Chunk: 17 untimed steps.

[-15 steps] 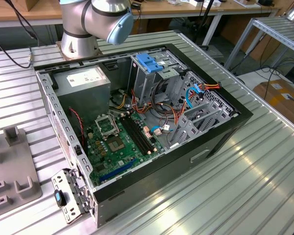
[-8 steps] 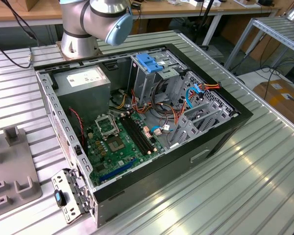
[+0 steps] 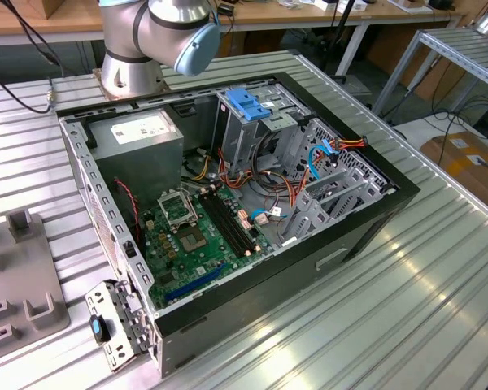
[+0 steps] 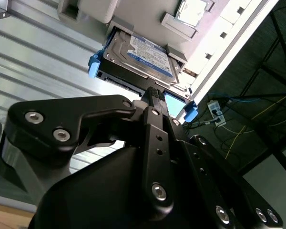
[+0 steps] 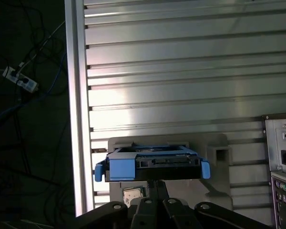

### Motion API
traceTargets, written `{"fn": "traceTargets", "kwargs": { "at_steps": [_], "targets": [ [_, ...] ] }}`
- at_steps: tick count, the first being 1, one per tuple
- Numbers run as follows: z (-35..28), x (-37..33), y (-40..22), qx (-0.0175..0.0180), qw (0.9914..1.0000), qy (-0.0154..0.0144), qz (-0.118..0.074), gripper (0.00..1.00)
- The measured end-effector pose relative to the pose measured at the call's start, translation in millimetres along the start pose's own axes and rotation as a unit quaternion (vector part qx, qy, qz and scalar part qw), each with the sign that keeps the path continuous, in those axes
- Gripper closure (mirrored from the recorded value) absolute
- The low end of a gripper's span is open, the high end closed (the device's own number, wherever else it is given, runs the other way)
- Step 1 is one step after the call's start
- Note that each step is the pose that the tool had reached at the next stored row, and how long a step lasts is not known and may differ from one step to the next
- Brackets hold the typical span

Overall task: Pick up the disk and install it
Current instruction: 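Pick up the disk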

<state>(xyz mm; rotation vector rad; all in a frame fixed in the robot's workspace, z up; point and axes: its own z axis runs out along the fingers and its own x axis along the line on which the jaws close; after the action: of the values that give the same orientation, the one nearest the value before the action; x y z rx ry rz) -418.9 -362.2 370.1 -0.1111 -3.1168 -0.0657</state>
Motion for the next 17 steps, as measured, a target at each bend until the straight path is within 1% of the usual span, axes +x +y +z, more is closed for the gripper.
{"fn": "traceTargets", "kwargs": {
  "at_steps": [9,11,12,14,15,16,17],
  "targets": [
    [0.0,0.0,0.0,0.0,1.0,0.0,0.0,0.89],
    [0.0,0.0,0.0,0.0001,0.99999,0.0002,-0.004,0.89],
    [0.0,0.0,0.0,0.0003,0.99992,0.0005,-0.013,0.89],
    [0.0,0.1,0.0,0.0008,0.99945,0.0014,-0.033,0.89],
    [0.1,0.2,0.0,0.0011,0.99882,0.002,-0.049,0.89],
    [0.1,0.2,0.0,0.0014,0.99822,0.0025,-0.06,0.89],
    [0.1,0.2,0.0,0.0017,0.99742,0.0029,-0.072,0.89]
  ]
}}
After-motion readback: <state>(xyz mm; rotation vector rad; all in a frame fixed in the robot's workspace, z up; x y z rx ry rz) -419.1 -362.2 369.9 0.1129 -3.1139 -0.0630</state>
